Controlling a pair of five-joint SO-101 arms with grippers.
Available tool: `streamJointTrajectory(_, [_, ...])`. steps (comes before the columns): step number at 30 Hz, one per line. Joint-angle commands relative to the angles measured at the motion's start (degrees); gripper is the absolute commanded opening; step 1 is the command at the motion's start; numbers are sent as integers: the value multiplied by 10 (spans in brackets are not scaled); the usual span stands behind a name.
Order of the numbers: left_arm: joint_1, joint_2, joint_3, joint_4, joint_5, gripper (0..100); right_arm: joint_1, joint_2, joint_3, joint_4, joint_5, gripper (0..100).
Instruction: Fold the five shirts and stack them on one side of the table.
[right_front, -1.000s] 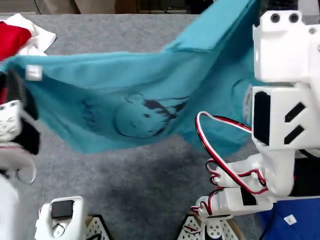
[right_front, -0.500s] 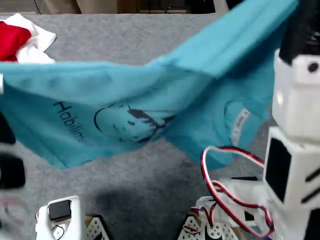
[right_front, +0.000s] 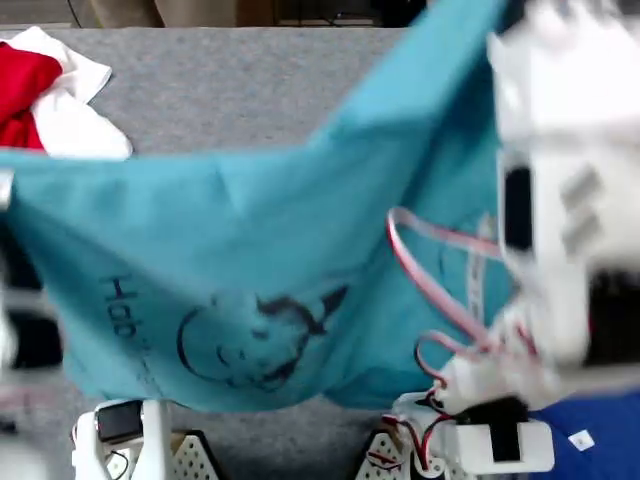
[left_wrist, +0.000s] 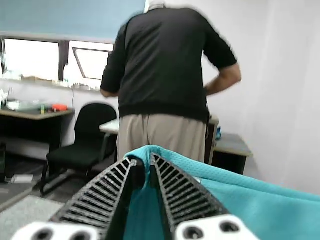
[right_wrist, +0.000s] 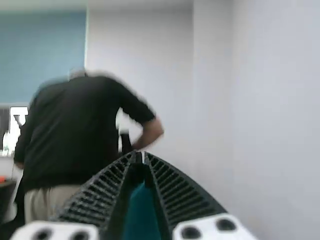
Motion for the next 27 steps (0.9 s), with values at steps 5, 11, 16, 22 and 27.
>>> streamJointTrajectory(5, [-3, 4, 405, -255, -4, 19, 7, 40, 328, -178, -31, 8])
streamJointTrajectory(11, [-1, 5, 665, -475, -85, 20, 7, 161, 466, -340, -27, 8])
streamJointTrajectory(16, [-2, 4, 740, -552, -145, 20, 7, 248, 430, -340, -30, 8])
streamJointTrajectory(22, [-2, 4, 744, -551, -147, 20, 7, 269, 342, -225, -31, 8])
streamJointTrajectory(27, [-2, -2, 734, -485, -146, 20, 7, 266, 262, -93, -31, 8])
